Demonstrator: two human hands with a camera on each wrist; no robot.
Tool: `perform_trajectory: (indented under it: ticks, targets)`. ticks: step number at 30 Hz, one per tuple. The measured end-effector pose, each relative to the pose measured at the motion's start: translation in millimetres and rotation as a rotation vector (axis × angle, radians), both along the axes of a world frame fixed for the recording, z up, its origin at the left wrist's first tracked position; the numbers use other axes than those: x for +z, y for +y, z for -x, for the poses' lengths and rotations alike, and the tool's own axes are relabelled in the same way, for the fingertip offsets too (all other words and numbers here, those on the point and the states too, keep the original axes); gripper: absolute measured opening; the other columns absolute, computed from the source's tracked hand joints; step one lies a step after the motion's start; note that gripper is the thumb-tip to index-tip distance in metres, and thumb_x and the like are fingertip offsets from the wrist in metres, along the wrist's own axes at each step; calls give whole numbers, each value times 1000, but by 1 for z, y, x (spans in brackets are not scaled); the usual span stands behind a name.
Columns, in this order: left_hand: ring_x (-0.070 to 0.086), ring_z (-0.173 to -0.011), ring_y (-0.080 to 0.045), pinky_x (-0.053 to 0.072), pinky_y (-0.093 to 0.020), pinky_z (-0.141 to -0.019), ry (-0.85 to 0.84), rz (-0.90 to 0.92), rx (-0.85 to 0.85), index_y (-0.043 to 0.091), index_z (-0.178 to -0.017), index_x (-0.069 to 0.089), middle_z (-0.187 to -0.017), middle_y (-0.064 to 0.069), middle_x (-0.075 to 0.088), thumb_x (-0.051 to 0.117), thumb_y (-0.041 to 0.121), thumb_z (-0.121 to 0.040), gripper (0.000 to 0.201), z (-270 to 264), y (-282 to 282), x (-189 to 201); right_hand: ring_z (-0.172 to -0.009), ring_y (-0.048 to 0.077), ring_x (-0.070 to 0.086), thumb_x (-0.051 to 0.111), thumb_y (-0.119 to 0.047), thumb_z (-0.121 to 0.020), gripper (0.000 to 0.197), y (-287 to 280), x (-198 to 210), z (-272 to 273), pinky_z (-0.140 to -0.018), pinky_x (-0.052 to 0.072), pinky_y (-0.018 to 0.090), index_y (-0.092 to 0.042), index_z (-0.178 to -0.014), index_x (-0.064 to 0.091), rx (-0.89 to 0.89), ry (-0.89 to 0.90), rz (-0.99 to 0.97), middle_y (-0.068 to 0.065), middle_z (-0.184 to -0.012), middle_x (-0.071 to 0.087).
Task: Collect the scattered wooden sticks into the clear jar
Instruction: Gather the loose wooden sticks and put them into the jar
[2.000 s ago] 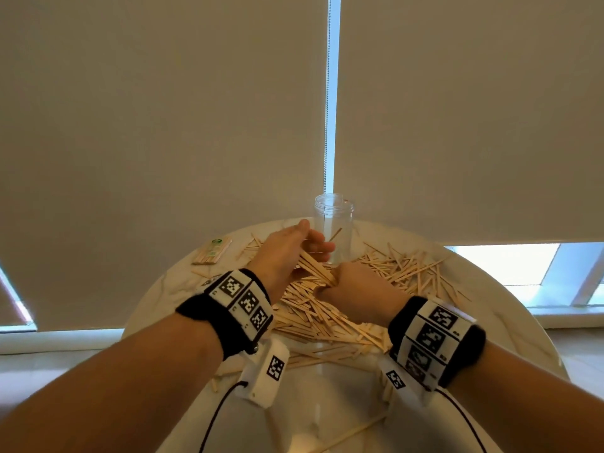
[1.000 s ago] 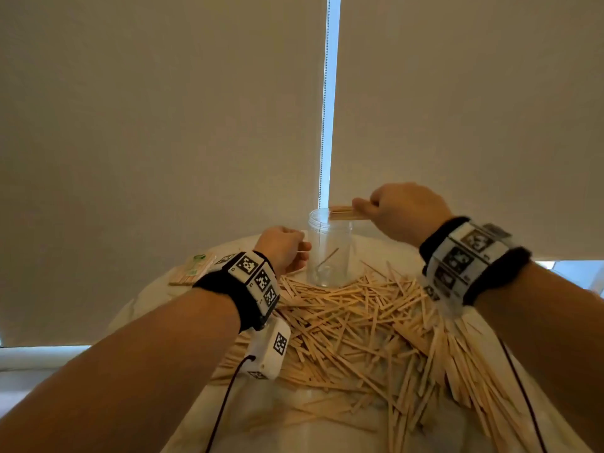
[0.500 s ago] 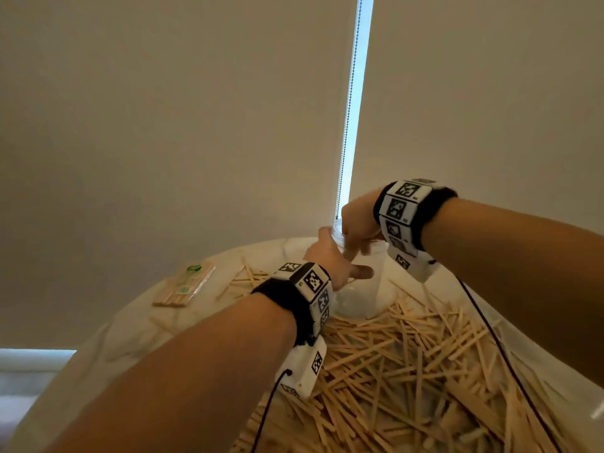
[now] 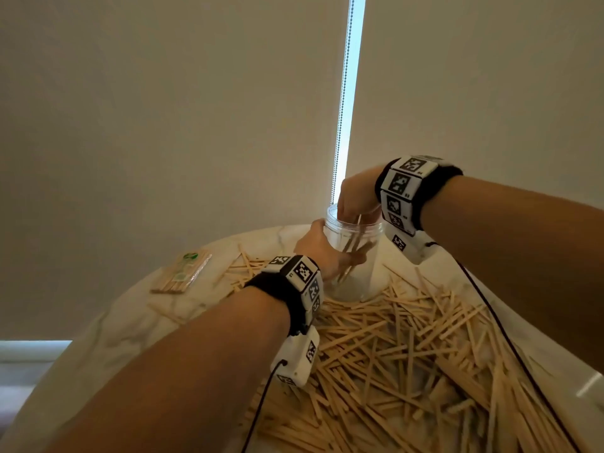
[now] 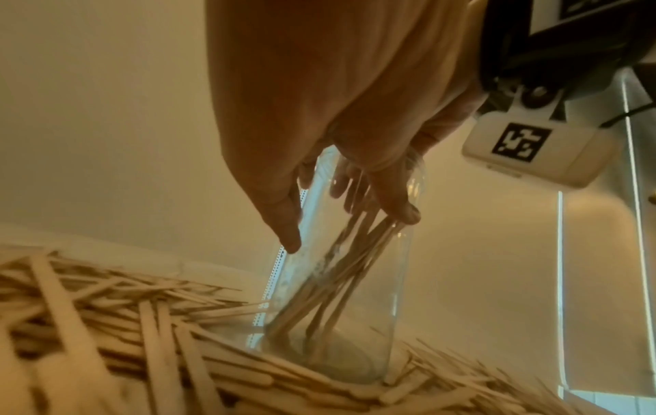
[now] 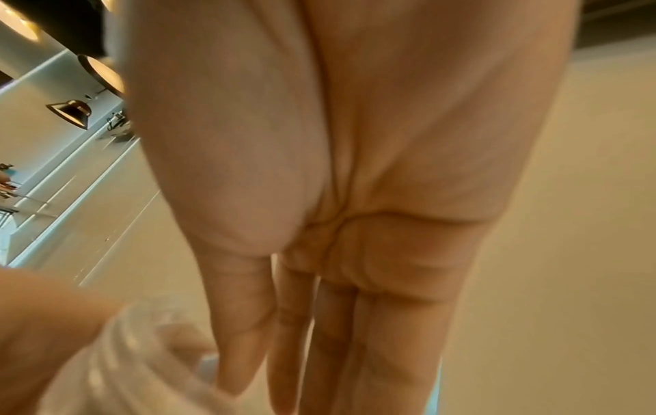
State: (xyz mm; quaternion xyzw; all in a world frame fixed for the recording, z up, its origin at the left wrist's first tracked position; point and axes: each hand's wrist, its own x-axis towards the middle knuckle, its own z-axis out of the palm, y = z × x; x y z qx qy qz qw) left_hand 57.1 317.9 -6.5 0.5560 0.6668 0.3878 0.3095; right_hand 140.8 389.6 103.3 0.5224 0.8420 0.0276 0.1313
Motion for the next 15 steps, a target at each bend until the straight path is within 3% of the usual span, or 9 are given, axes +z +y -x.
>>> perform_trajectory:
  ticks: [2,4,6,10,12,15]
  targets:
    - [46,-137,-29,40,-40,-110,50,57,-10,17,-158,18,-155,-9,43,90,46,-67,120,3,-6,2,-84,18,74,66,-21,-93,19,-7,4,-10,-86,59,32,-8,-104,75,4,79,16,2,-95,76]
    - [46,-137,-30,41,-40,-109,113,96,-6,15,-159,17,-155,-11,43,86,52,-68,119,5,-17,7,-92,19,74,63,-21,-96,21,-20,9,-22,-90,58,34,-7,-107,74,38,121,-22,3,-99,77]
    - [54,-128,-28,44,-39,-106,160,100,4,14,-153,35,-145,-10,54,83,52,-73,101,9,-35,13,-95,19,70,59,-25,-97,25,-37,14,-35,-88,55,32,-11,-109,75,75,171,-148,0,-100,75]
    - [65,-101,-16,52,-36,-95,325,88,-64,18,-117,71,-109,2,72,80,48,-79,50,21,-84,15,-96,22,65,59,-26,-96,23,-84,9,-61,-80,50,31,-13,-105,76,95,379,-300,1,-100,74]
    - [67,-90,-14,55,-35,-89,444,116,-112,21,-103,76,-94,5,73,79,48,-80,36,28,-113,12,-89,21,67,60,-28,-96,25,-111,-2,-74,-77,51,31,-10,-100,76,83,405,-261,2,-92,73]
    - [67,-86,-13,56,-31,-80,564,200,-142,20,-97,76,-91,4,73,79,48,-80,33,36,-156,5,-75,15,69,64,-35,-95,27,-159,-32,-88,-72,55,28,-11,-98,76,64,390,-108,-1,-80,72]
